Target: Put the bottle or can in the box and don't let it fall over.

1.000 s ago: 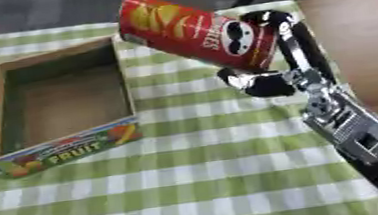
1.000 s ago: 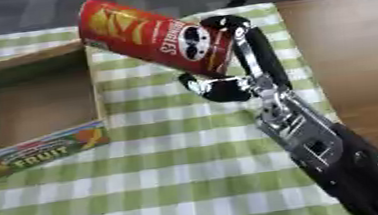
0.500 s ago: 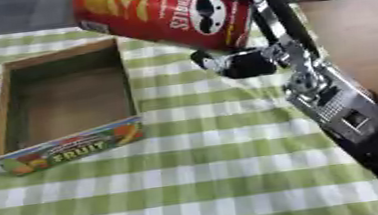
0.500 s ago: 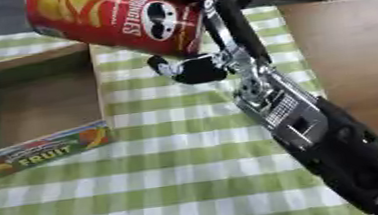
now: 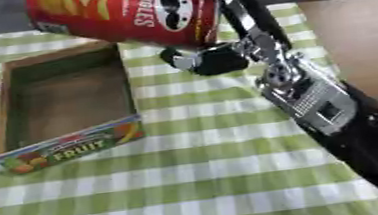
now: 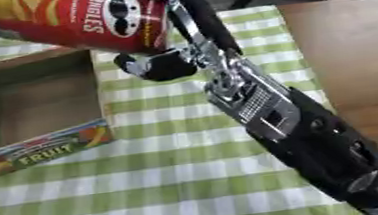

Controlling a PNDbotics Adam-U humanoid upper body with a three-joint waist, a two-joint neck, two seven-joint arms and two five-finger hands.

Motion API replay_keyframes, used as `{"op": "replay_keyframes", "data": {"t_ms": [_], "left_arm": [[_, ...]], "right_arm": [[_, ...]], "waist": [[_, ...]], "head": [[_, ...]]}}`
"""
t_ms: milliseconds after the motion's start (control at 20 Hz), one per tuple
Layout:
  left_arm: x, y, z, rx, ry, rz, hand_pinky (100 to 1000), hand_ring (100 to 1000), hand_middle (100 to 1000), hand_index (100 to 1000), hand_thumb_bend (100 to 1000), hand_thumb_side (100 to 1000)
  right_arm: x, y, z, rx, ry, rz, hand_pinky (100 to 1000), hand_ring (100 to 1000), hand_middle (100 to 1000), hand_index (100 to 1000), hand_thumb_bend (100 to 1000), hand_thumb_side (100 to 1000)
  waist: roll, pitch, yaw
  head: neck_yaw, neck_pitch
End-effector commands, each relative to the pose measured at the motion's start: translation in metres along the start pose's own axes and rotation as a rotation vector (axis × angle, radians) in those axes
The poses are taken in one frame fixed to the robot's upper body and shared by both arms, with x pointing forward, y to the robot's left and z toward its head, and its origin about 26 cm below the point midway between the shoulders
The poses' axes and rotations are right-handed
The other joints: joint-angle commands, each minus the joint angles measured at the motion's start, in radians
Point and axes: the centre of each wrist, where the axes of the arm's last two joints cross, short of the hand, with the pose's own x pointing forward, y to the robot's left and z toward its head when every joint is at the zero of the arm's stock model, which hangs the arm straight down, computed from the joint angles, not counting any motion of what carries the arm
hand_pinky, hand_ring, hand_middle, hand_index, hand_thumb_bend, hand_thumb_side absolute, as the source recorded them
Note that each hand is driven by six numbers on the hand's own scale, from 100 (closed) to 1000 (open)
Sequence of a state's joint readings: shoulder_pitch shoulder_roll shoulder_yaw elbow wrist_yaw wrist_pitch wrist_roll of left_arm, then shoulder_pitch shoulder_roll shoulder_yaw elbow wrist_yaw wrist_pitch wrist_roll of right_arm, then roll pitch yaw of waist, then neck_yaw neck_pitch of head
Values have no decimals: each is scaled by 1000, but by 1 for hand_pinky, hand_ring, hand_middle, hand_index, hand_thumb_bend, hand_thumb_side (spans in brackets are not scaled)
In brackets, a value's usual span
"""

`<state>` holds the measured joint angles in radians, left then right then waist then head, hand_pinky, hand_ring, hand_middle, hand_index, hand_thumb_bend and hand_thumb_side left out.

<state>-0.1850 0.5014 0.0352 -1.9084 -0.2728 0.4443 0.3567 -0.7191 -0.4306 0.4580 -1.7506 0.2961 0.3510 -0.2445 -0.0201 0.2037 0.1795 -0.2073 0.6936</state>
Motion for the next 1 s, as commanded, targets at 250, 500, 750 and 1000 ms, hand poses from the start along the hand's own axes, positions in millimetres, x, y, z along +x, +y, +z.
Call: {"op": "replay_keyframes", "data": {"t_ms": [250,500,750,1000], "left_arm": [[5,10,-4,24,-31,-18,624,629,625,727,100,642],[6,11,-5,29,-34,-15,623,628,624,727,100,641],[7,11,-5,32,-36,-11,623,627,624,727,100,641],[9,11,-6,36,-38,-6,623,627,624,727,100,641]], "right_arm": [[6,10,-11,14,-20,-3,100,296,173,349,470,100],[6,22,-13,55,-14,-8,100,296,173,350,475,100],[4,34,-14,98,3,-2,100,297,173,353,480,100],[3,43,-17,113,19,-8,100,299,174,357,482,100]], "waist": [[-10,-32,8],[-11,-30,14],[-14,-27,20],[-14,-22,27]], "head": [[-12,2],[-19,1],[-25,0],[-31,-4]]}}
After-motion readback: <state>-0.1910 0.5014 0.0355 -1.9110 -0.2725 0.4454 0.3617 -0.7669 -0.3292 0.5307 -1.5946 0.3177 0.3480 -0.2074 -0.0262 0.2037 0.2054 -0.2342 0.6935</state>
